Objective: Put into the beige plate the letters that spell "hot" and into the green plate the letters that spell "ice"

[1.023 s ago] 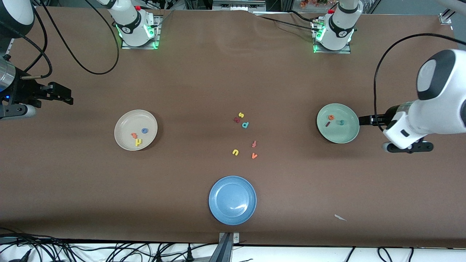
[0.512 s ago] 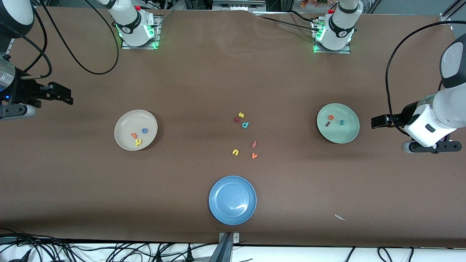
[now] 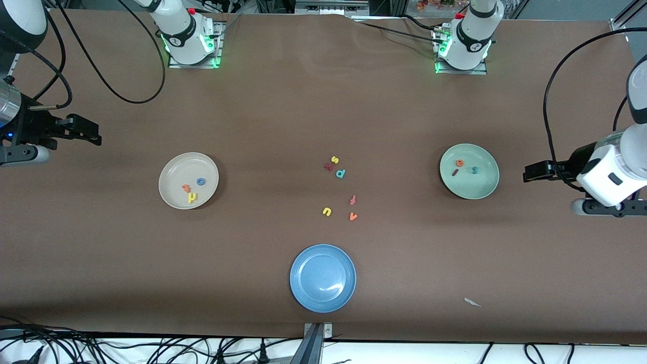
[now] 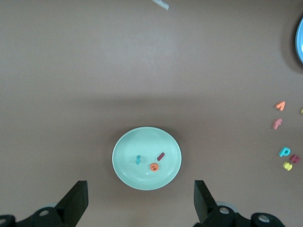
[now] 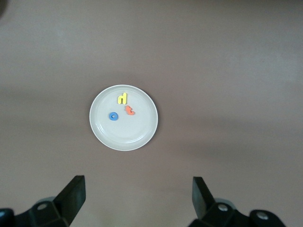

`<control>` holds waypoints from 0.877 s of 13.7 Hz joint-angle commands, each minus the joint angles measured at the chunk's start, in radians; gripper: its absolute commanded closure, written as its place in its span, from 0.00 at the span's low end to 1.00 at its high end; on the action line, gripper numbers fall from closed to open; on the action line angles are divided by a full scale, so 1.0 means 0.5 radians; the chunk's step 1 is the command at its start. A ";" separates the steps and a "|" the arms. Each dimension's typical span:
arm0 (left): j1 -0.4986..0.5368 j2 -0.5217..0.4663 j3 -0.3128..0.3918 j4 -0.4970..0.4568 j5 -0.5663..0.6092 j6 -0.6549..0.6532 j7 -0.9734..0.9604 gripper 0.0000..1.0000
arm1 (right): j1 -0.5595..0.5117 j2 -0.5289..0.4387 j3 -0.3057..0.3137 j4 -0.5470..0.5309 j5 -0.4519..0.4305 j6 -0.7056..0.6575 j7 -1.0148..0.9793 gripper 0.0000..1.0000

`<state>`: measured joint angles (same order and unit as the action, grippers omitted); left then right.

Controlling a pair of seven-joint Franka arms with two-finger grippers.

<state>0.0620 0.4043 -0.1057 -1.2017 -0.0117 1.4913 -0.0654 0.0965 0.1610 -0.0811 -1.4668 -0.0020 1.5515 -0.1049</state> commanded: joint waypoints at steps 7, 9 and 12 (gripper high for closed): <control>-0.115 -0.097 0.169 -0.026 -0.017 0.067 0.103 0.01 | 0.000 0.015 -0.016 0.047 0.007 -0.044 -0.042 0.00; -0.115 -0.097 0.169 -0.014 -0.016 0.067 0.106 0.01 | 0.000 0.015 -0.016 0.047 0.007 -0.044 -0.042 0.00; -0.115 -0.100 0.165 -0.014 -0.013 0.058 0.103 0.01 | 0.000 0.015 -0.016 0.047 0.007 -0.044 -0.042 0.00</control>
<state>0.0165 0.3729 -0.0392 -1.2001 -0.0153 1.5186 -0.0422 0.0960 0.1616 -0.0829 -1.4668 -0.0020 1.5509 -0.1050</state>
